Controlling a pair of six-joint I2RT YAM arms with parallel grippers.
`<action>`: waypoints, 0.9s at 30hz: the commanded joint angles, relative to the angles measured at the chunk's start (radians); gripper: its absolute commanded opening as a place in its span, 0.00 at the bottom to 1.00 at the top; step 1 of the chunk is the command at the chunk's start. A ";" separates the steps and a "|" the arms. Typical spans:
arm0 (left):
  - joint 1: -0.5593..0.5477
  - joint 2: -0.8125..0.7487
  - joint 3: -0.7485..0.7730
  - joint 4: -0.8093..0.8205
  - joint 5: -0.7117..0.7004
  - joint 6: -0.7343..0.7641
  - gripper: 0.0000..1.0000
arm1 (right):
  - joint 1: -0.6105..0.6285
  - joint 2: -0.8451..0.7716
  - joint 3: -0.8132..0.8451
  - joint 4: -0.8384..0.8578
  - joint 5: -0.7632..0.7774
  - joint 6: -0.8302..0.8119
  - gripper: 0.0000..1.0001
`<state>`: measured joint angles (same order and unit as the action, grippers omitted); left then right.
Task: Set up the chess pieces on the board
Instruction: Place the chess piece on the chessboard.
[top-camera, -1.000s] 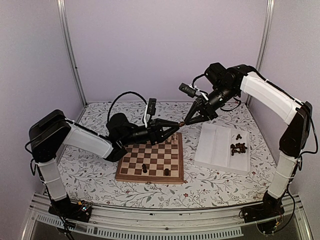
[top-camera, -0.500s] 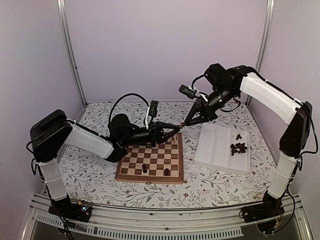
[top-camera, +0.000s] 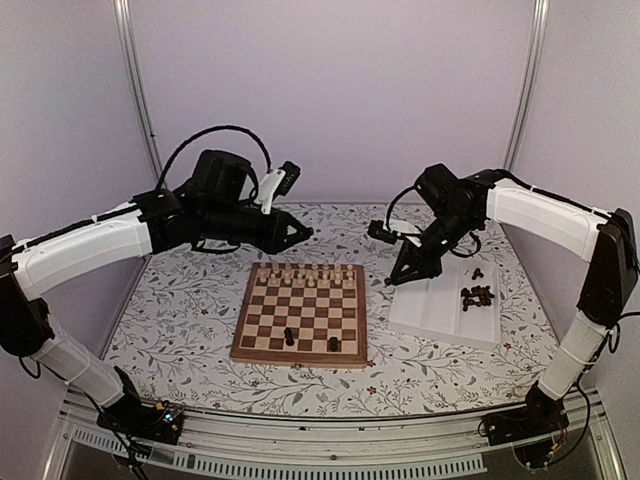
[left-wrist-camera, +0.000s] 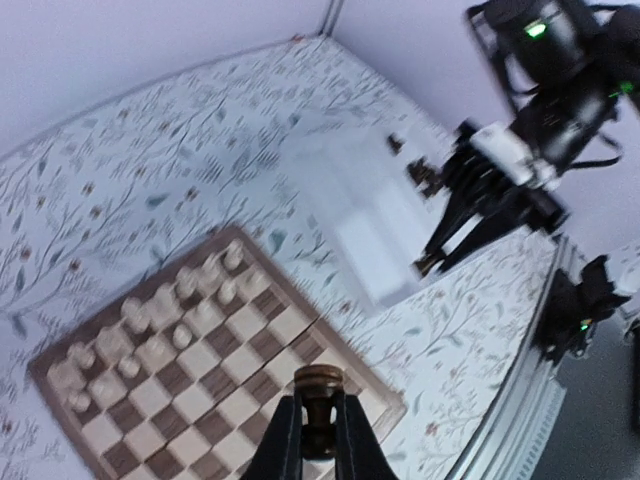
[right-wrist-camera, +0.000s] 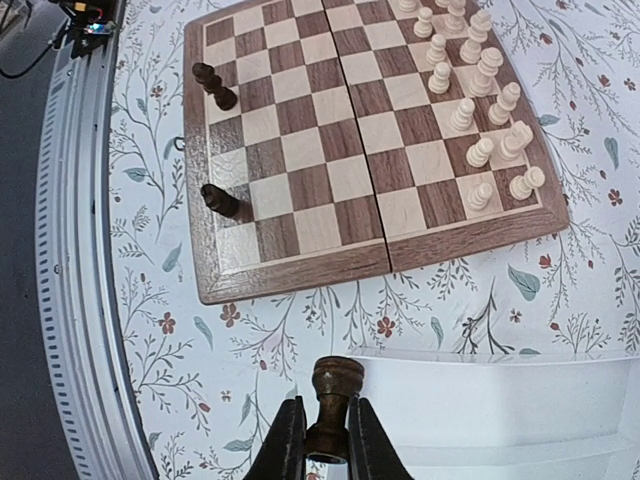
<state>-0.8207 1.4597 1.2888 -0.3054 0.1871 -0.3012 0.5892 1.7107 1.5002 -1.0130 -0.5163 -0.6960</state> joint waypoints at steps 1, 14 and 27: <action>0.054 0.038 0.009 -0.686 -0.197 0.029 0.06 | 0.009 -0.026 -0.047 0.093 0.082 0.004 0.08; 0.081 0.146 -0.091 -0.828 -0.173 0.067 0.07 | 0.039 -0.027 -0.089 0.091 0.099 0.001 0.08; 0.102 0.316 0.000 -0.752 -0.141 0.113 0.07 | 0.052 -0.013 -0.107 0.089 0.119 0.003 0.08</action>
<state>-0.7292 1.7329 1.2461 -1.0801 0.0284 -0.2127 0.6296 1.7084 1.4044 -0.9329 -0.4152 -0.6956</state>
